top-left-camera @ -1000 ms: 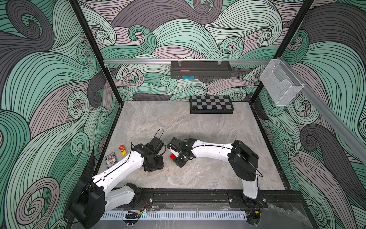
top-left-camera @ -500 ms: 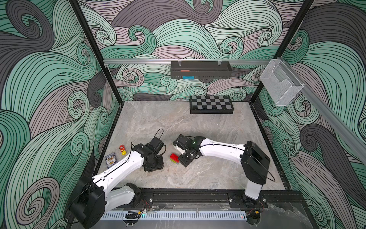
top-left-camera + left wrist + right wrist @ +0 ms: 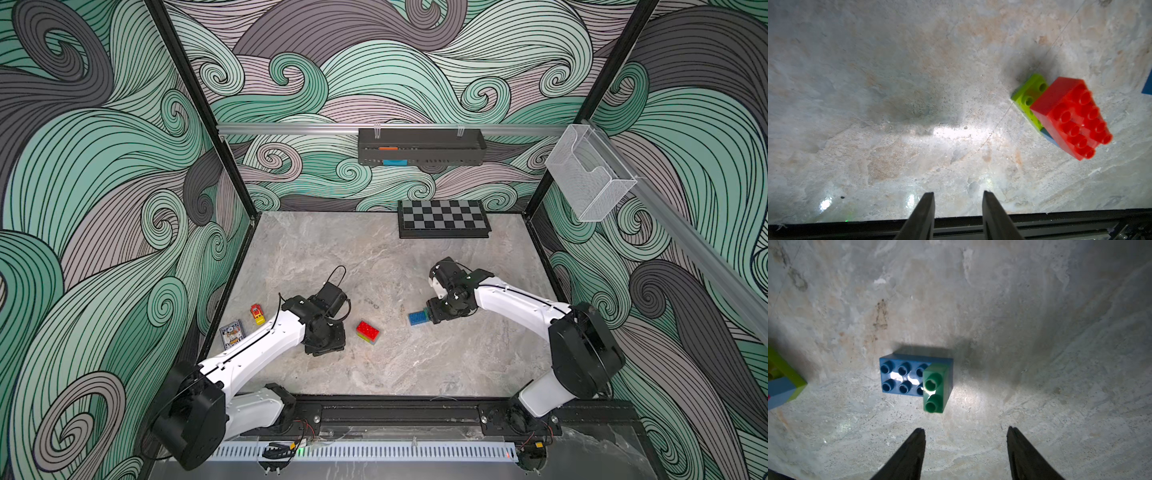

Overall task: Assemble the number 5 with lego
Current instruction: Adjust the lego brick at the center of the board.

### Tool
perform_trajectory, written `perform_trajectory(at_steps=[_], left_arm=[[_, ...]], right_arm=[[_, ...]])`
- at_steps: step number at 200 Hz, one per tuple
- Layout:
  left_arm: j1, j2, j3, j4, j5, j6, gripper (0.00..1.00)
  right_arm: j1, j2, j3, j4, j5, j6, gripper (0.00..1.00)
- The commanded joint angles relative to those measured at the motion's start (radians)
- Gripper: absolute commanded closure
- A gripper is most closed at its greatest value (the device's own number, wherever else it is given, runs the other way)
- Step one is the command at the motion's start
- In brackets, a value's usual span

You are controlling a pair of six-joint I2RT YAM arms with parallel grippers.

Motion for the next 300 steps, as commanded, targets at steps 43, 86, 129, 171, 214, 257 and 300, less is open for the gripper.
perform_trajectory(at_steps=[43,86,129,171,214,257,300], left_arm=[[-0.002,-0.014,0.032,-0.040,-0.017,0.011,0.58],[-0.003,-0.038,0.019,-0.046,-0.023,0.000,0.58],[-0.002,-0.032,0.009,-0.030,-0.015,-0.002,0.58],[-0.002,-0.005,0.009,-0.011,0.000,0.008,0.58],[-0.002,-0.007,0.005,-0.008,0.003,0.013,0.58],[-0.002,-0.012,0.001,-0.008,0.008,0.012,0.58],[-0.002,-0.022,-0.006,-0.011,0.010,0.007,0.58]], right_arm=[[-0.097,0.192,0.168,0.068,-0.117,-0.001,0.50],[-0.097,0.299,0.225,0.038,-0.166,-0.026,0.56],[-0.074,0.257,0.161,0.012,-0.178,-0.046,0.60],[-0.026,0.185,0.072,-0.004,-0.177,-0.046,0.61],[0.039,0.103,-0.034,-0.011,-0.187,-0.001,0.60],[0.103,0.061,-0.119,0.030,-0.202,0.056,0.60],[0.162,0.049,-0.148,0.105,-0.251,0.129,0.60]])
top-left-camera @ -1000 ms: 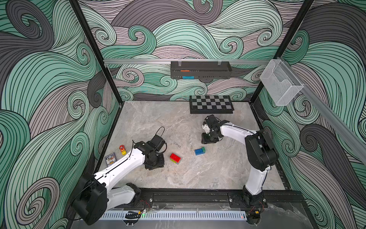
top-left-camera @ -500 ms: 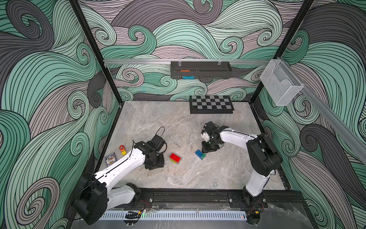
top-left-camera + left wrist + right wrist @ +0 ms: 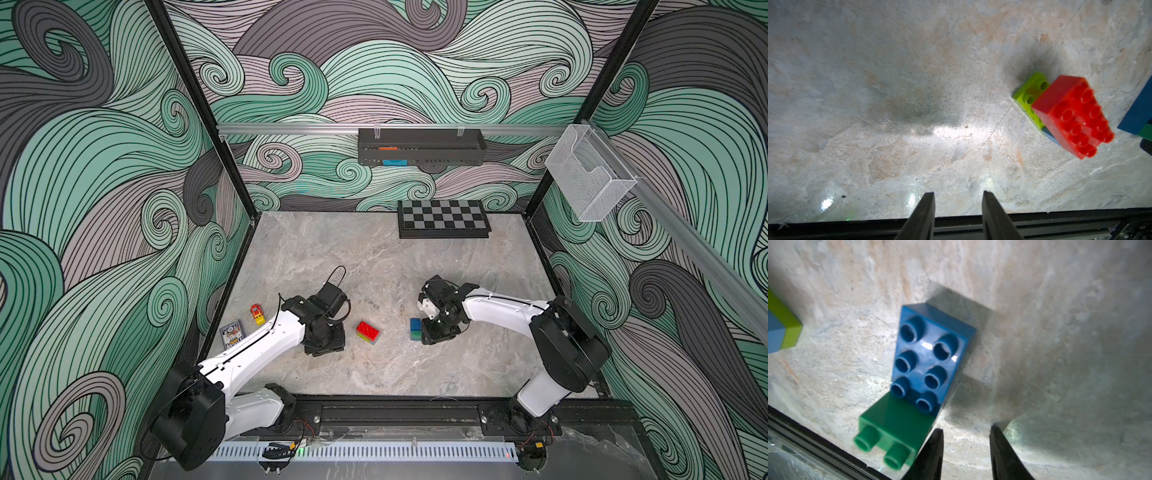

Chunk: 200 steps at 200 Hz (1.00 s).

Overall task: Assemble the number 5 with lego
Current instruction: Adjust the lego brick at the center of the board.

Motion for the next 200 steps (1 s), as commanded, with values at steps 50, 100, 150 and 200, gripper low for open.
perform_trajectory(at_steps=[50,100,150,200], left_arm=[[-0.002,-0.023,-0.005,-0.011,0.013,0.000,0.58],[-0.002,-0.026,-0.005,-0.012,0.008,0.000,0.58],[-0.002,-0.020,0.013,-0.019,-0.007,0.008,0.58],[0.003,-0.029,0.043,-0.035,-0.023,0.014,0.56]], right_arm=[[0.065,0.050,0.043,0.115,-0.064,0.103,0.60],[0.072,0.086,0.096,0.130,-0.085,0.104,0.60],[0.092,-0.034,0.079,0.069,-0.104,0.042,0.55],[0.159,-0.116,0.155,-0.006,-0.050,-0.062,0.37]])
